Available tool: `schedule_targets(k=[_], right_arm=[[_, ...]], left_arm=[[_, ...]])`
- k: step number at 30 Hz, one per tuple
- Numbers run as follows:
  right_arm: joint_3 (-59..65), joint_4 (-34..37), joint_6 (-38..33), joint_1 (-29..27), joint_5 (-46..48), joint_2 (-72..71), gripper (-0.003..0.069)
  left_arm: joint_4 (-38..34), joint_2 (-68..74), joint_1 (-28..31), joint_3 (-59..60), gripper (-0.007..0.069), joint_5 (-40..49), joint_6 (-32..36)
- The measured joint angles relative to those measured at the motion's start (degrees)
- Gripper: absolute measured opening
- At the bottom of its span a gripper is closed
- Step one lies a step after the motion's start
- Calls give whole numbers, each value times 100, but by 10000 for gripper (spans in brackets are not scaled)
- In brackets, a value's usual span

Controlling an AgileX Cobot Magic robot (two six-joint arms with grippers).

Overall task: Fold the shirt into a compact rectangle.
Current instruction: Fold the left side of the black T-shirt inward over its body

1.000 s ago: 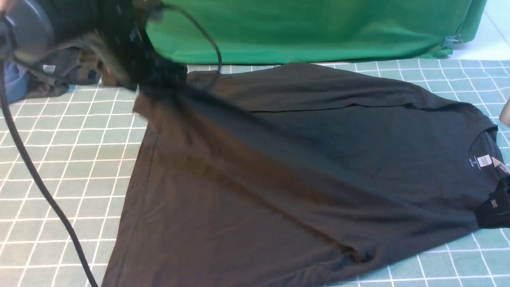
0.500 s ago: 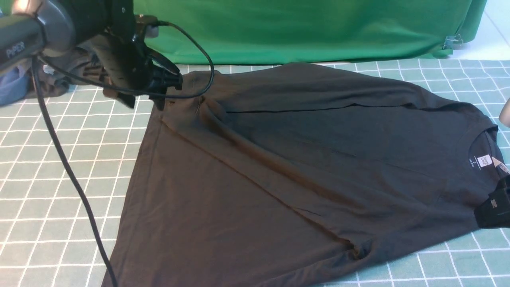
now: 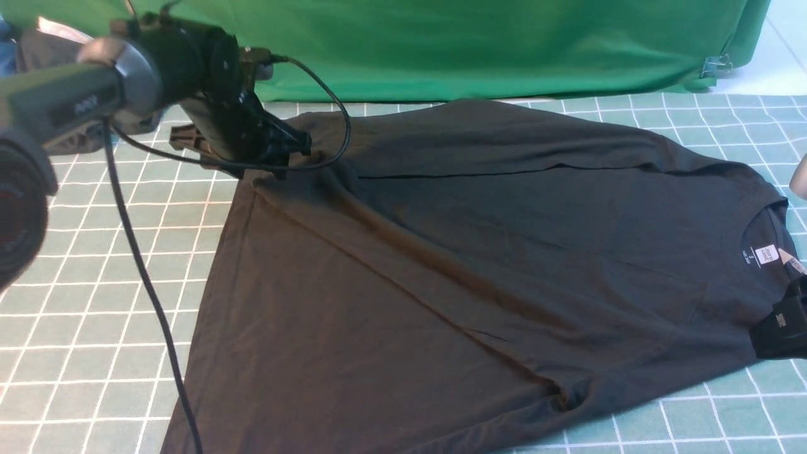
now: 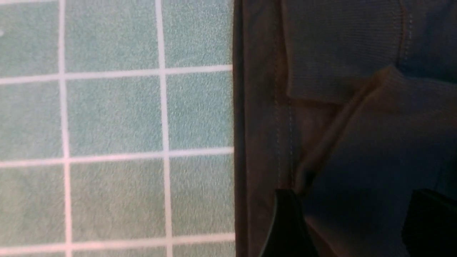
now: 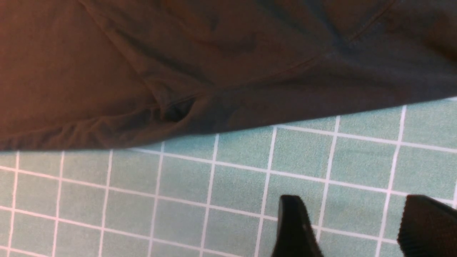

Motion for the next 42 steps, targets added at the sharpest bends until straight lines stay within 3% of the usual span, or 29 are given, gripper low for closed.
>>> schedule_targets(k=[9,13,16,18,29,42], right_arm=[[0,1,0,0,0,0,381],[0,1,0,0,0,0,381],[0,1,-7,0,0,0,381],[0,1,-12,0,0,0,381],[0,6,-17,0,-18,0,381],[0,6,-115,0,-76,0,381]], left_arm=[[5,286,0,0,374,-273,32],[-25,330,0,-36,256,-245,117],[131,267,0,-41,91,-147,186],[207,106,0,-31,40,35,185],[268,-589,47,34,32,1475,190],[269,-554,111,465,41,1653,213]])
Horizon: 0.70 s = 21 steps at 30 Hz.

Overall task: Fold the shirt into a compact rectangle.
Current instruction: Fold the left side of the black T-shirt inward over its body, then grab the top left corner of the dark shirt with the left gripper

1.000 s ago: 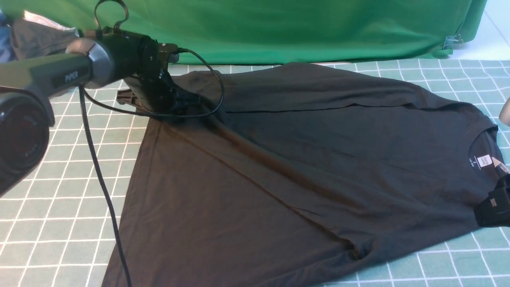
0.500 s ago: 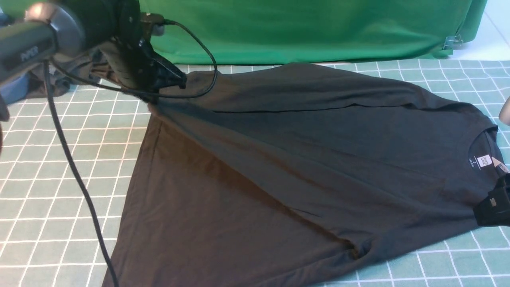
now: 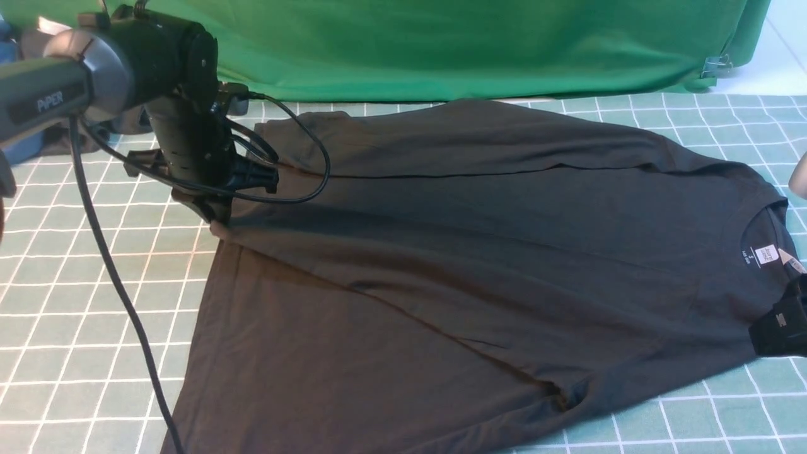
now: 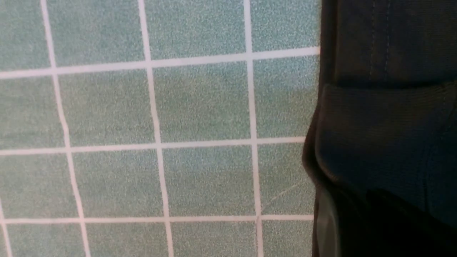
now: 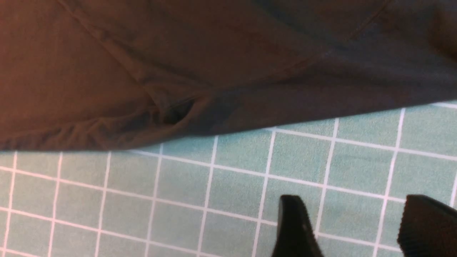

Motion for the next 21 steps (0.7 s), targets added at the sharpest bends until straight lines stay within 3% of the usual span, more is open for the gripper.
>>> schedule_targets(k=[6,11,13,17,21], right_arm=[[0,6,-11,0,-74,0,381],[0,18,-18,0,-96,0,381],[0,24,-18,0,-122,0,381],[0,24,-18,0,-173,0,381],[0,28,-18,0,-184,0,381]], left_arm=[[168,0,0,0,184,106,0],[620,-105,6,-255,428,612,14],[637,-185,6,-510,491,589,-99],[334,-265,6,-990,552,0,-437],[-186,-171,6,-1236,561,-812,-522]])
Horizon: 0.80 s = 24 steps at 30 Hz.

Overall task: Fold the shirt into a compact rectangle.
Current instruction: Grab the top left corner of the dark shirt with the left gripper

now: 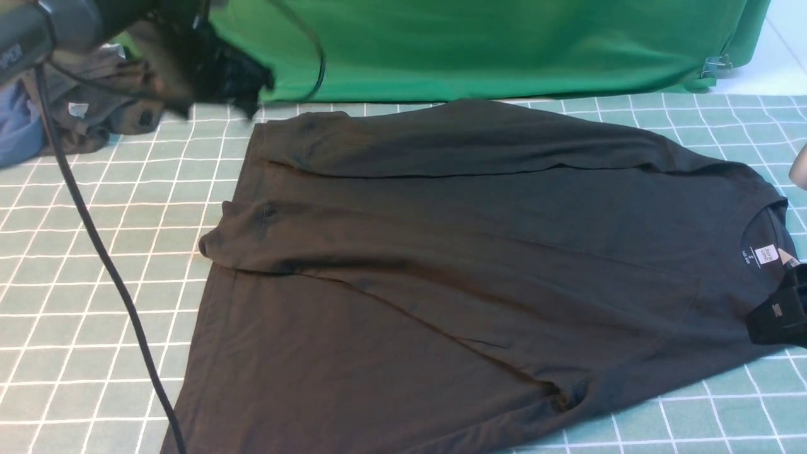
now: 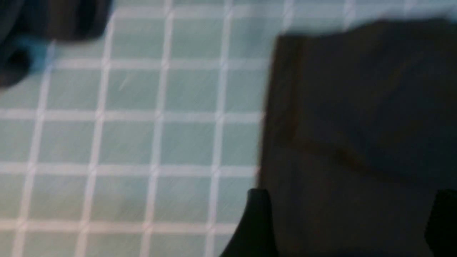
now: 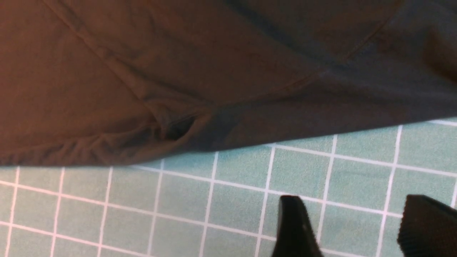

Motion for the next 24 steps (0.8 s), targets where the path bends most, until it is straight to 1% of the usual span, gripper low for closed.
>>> schedule_targets(k=[1,4,11,21,24], right_arm=[[0,2,0,0,0,0,381],[0,7,0,0,0,0,381],[0,7,0,0,5,0,381],[0,7,0,0,5,0,381],[0,7,0,0,5,0,381]], left_arm=[[-151,134,0,-139,561,-207,0],[-289,510,0,-405,561,-337,0],[-81,1509,0,-818,562,-665,-283],[-275,1813,0,-830,556,-1107,-299],[-300,1907,0,-881,520,-1064,-299]])
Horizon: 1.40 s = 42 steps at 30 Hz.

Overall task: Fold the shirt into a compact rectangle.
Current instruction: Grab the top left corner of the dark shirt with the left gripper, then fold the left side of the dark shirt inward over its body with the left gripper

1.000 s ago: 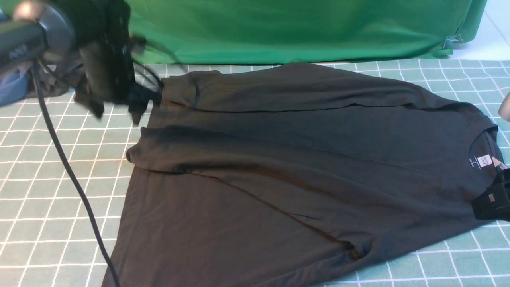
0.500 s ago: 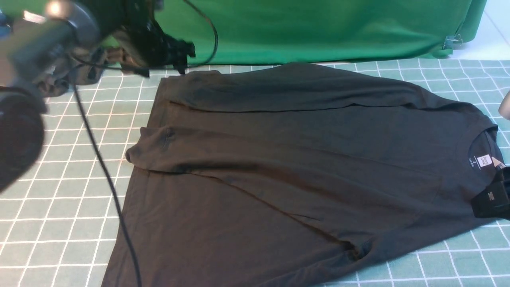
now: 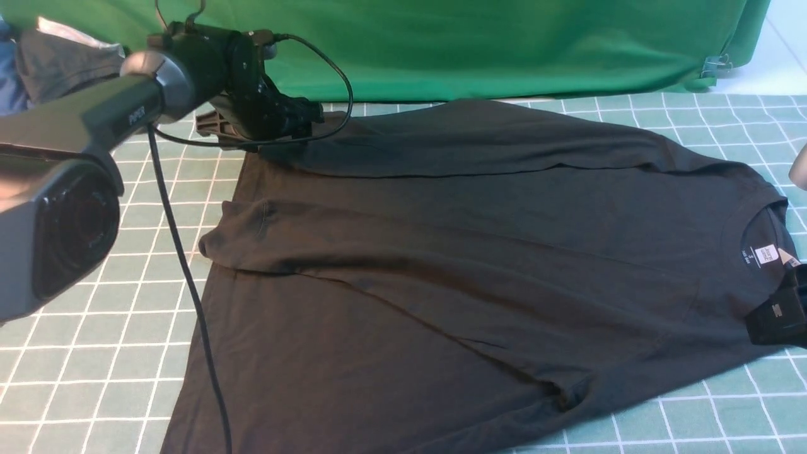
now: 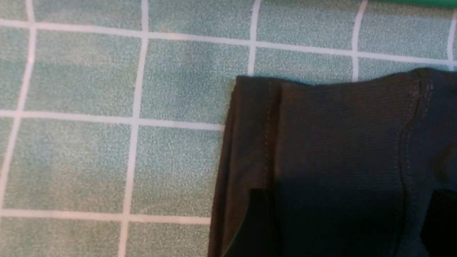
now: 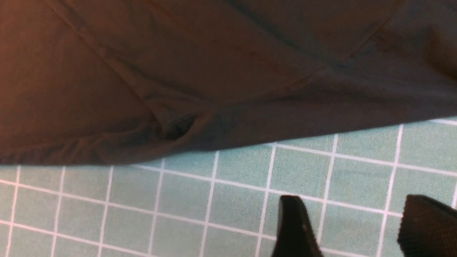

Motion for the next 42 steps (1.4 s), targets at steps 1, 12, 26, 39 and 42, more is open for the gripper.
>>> schedule_targets(k=[1,12,26,39,42], right_arm=[[0,0,0,0,6,0,381],[0,0,-28,0,74,0,381],[0,0,-215,0,208,0,367],[0,-129,-734,0,-305,0,140],[0,-131,-775,0,-327,0,67]], left_arm=[[-8,30,0,1,502,52,-5],[-263,52,0,-6,88,180,-5],[-411,-1403,-5,-72,20,1350,540],[-527,-2585,-246,1192,20,2914,882],[-497,-3123,-356,2272,20,2590,724]])
